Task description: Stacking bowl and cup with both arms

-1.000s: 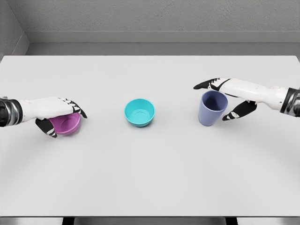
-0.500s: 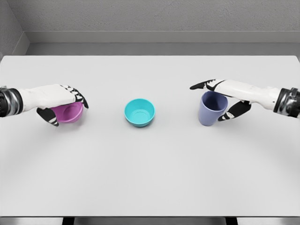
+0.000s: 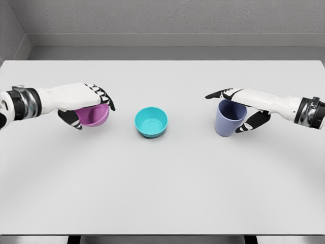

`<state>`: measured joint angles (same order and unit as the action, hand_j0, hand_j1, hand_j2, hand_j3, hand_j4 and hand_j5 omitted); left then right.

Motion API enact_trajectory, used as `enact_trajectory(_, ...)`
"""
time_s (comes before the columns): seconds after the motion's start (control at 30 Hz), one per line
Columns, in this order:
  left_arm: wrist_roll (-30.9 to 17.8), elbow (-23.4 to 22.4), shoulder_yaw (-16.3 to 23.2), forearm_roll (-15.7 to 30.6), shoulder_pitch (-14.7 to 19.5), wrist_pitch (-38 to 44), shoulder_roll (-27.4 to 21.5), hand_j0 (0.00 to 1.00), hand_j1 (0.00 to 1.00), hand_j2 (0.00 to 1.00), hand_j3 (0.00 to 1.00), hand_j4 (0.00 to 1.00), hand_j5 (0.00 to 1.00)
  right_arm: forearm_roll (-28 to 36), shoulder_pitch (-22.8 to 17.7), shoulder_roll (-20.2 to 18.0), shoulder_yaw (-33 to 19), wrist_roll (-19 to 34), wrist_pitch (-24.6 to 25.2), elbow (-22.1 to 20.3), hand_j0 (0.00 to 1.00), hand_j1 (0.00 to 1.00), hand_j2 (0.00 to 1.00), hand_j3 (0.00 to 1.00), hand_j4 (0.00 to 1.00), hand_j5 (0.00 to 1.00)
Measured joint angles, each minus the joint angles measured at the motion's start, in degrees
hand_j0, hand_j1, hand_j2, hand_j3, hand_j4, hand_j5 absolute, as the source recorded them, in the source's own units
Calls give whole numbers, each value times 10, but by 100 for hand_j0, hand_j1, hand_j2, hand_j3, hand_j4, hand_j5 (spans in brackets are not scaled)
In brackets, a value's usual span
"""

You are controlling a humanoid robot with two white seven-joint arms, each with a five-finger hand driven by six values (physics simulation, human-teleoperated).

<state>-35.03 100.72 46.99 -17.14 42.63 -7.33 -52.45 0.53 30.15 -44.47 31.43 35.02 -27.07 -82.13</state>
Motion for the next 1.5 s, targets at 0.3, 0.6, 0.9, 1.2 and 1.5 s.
enact_trajectory(0.3,0,1,2,-1,13,0,33,77,77,77,77,77,77,0,0,2,5,0,0,10,100,100,100,100,100,100)
enact_trajectory(0.6,0,0,5,-3,23,0,65,77,77,77,77,77,77,-1,0,3,6,0,0,18,82,82,82,82,82,82)
enact_trajectory(0.9,0,-4,6,-14,25,0,97,76,76,76,76,76,76,3,3,2,6,1,0,16,56,56,56,56,56,56)
enact_trajectory(1.2,0,-10,10,-29,25,0,132,76,76,76,76,76,76,-1,16,0,10,0,-1,16,57,57,57,57,57,57)
enact_trajectory(1.5,0,-61,38,-39,54,1,174,76,76,76,76,76,76,0,26,-5,10,0,-1,11,58,58,58,58,58,58)
